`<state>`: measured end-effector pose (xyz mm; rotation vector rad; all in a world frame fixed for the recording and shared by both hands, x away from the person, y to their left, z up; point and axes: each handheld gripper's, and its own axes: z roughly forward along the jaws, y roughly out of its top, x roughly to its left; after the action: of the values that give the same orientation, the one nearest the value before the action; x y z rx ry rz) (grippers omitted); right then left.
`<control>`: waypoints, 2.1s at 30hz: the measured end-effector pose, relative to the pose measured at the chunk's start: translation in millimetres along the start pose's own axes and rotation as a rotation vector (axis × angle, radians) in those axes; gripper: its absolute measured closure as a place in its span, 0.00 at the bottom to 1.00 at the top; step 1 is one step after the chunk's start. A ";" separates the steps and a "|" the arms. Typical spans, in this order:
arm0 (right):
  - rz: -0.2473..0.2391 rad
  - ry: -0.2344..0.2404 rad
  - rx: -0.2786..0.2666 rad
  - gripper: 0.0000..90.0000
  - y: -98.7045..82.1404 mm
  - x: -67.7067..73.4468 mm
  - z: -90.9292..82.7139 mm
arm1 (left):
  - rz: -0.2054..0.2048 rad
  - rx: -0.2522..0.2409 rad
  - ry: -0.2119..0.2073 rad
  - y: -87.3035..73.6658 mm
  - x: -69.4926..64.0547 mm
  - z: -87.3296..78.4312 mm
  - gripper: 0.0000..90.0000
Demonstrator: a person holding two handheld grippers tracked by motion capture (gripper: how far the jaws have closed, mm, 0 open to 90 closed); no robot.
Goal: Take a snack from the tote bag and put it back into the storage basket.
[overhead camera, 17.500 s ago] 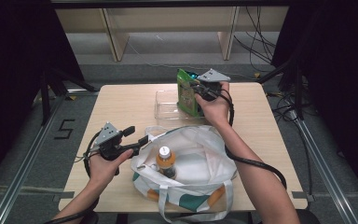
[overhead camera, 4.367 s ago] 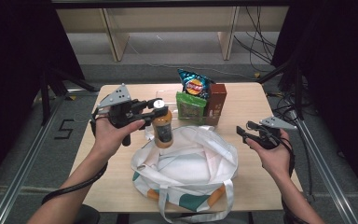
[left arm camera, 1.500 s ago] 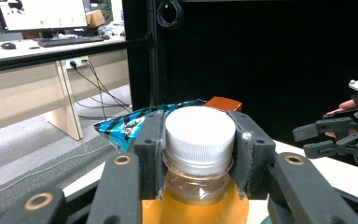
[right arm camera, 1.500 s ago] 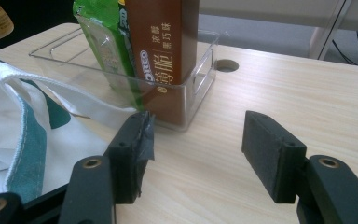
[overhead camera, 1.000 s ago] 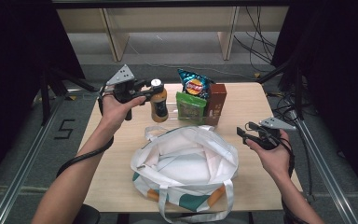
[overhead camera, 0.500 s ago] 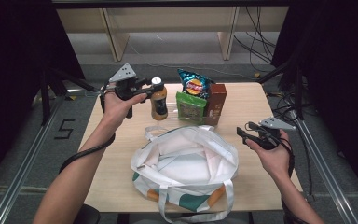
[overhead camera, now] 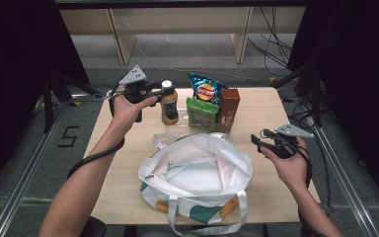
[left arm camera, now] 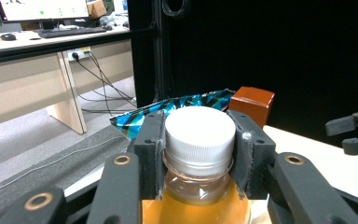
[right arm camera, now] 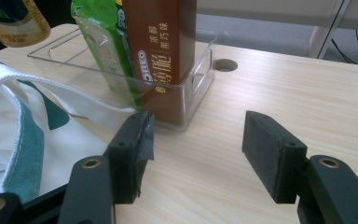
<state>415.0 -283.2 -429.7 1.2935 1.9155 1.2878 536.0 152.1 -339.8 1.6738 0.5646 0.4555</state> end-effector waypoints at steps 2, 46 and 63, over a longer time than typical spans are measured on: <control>0.000 -0.001 -0.001 0.47 -0.2 -0.2 0.1 | 0.006 0.008 0.004 -0.6 1.8 1.7 0.65; -0.033 -0.012 -0.001 0.47 -0.6 -4.0 -0.6 | 0.002 0.050 0.016 -13.5 18.9 27.3 0.65; -0.012 -0.006 -0.001 0.47 -1.5 -2.1 0.0 | -0.012 0.061 0.025 -21.4 21.3 34.9 0.65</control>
<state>415.3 -285.2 -431.2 1.2819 1.9162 1.2772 571.1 139.9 -367.1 1.7242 0.6120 0.4551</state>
